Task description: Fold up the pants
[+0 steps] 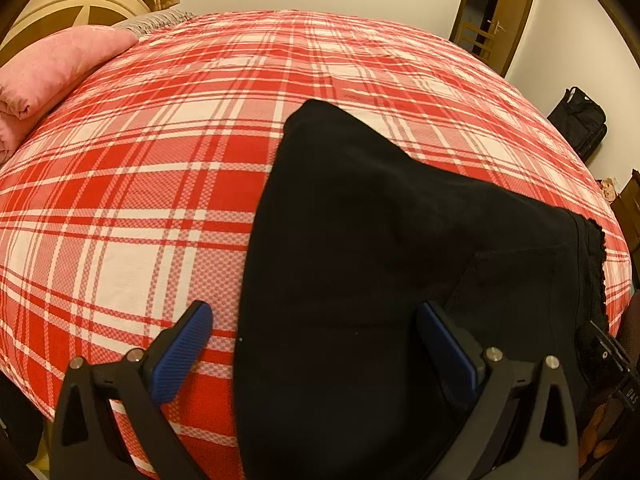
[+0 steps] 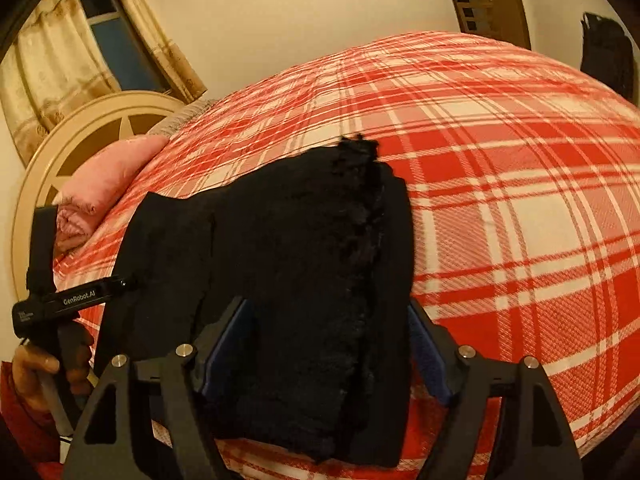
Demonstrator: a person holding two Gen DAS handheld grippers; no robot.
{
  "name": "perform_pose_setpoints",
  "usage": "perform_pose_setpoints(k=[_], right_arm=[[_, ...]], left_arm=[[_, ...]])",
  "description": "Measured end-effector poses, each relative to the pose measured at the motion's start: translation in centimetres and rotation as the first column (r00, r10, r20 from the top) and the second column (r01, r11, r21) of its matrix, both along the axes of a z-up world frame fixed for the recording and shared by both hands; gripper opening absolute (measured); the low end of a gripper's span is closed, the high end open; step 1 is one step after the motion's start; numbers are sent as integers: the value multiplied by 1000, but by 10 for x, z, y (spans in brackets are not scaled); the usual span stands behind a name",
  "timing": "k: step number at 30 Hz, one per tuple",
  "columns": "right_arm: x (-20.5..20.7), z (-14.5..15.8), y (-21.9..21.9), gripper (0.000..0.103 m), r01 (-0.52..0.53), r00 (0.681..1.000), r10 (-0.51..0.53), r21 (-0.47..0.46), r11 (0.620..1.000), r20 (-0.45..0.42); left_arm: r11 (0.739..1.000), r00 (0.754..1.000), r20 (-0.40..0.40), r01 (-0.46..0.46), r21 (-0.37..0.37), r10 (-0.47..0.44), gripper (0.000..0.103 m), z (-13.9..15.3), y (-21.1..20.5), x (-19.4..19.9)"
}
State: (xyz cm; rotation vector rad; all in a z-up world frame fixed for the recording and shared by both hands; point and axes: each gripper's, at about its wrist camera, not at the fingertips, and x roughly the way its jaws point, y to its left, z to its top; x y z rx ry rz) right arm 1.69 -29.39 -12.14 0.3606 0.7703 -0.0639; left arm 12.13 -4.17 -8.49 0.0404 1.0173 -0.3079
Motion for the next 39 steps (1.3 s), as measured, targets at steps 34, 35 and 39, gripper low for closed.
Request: perform_pose_setpoints(k=[34,35,39], right_arm=[[2,0,1,73,-22,999,20,67,998,29],[4,0,10,66,-35,999,35,3,999,13],[3,0,11,50,-33,999,33,-21,999,6]], left_arm=[[999,999,-43,22,-29,-23,103,-4,2,5],[999,999,-43,23,-27,-24,103,-3,1,5],[999,999,-35,24,-21,-25,102,-2,-1,3]])
